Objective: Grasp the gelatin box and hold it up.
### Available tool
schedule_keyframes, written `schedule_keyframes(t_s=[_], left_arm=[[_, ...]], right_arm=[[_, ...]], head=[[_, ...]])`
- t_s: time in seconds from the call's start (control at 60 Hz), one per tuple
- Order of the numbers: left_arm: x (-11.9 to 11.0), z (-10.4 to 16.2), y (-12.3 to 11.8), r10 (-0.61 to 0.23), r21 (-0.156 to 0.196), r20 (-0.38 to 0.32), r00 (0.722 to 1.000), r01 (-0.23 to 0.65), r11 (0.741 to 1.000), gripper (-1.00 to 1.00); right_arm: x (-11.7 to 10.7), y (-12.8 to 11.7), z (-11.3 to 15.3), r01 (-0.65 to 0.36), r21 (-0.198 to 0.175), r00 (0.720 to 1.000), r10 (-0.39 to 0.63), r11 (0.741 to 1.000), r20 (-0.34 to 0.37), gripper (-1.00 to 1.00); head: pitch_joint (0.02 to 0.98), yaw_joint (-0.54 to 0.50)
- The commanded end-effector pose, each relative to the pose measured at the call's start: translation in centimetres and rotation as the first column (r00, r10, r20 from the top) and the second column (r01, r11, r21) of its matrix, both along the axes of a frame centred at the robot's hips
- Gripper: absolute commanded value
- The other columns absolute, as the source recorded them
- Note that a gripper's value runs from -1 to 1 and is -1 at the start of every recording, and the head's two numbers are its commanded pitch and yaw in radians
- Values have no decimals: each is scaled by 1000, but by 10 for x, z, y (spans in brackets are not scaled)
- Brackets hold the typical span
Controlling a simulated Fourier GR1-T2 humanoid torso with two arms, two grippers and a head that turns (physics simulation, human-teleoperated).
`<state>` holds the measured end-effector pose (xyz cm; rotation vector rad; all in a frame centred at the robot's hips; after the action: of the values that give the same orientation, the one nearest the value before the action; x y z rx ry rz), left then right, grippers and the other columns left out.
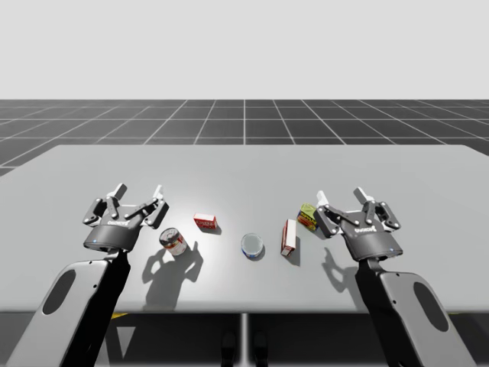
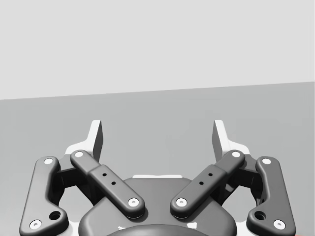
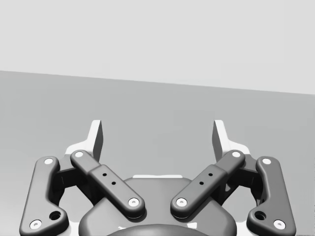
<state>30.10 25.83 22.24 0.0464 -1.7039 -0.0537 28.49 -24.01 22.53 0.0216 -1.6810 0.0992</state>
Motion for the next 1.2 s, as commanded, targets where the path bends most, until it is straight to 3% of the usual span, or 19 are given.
schedule_keyframes(t_s=[0.017, 0.1, 0.183, 0.5, 0.733, 1.033, 1.183, 1.2], left_arm=[[0, 0, 1, 0, 1, 0, 1000, 0, 1000, -1000], [0, 0, 1, 1, 1, -1, 1000, -1, 1000, -1000], [0, 0, 1, 3, 1, -1, 1000, -3, 1000, -1000], [1, -2, 3, 8, 18, -13, 1000, -8, 1000, -1000], [3, -4, 2, 3, 27, -18, 1000, -3, 1000, -1000], [4, -5, -1, -12, 37, -23, 1000, 13, 999, -1000], [-1, 1, -5, -33, -22, -46, 998, 32, 999, -1000], [-2, 2, -8, -2, -7, -48, 999, 1, 1000, -1000]], right_arm=[[-1, 0, -2, 12, 23, 1000, -11, 1000, -8, -1000], [-1, -2, 2, -30, 47, 999, 30, 998, -10, -1000], [0, -3, 1, -54, 41, 998, 55, 998, -24, -1000], [1, -4, 1, -48, 27, 999, 48, 998, -17, -1000], [1, -5, 1, -48, 26, 998, 49, 999, -25, -1000], [1, -4, 1, -51, 19, 998, 52, 999, -26, -1000], [1, -3, 0, -46, 14, 999, 47, 999, -28, -1000], [1, -3, 0, -46, 13, 999, 46, 999, -28, -1000]], head=[[53, 11], [70, 11], [111, 12], [499, 34], [721, 98], [817, 216], [813, 217], [812, 218]])
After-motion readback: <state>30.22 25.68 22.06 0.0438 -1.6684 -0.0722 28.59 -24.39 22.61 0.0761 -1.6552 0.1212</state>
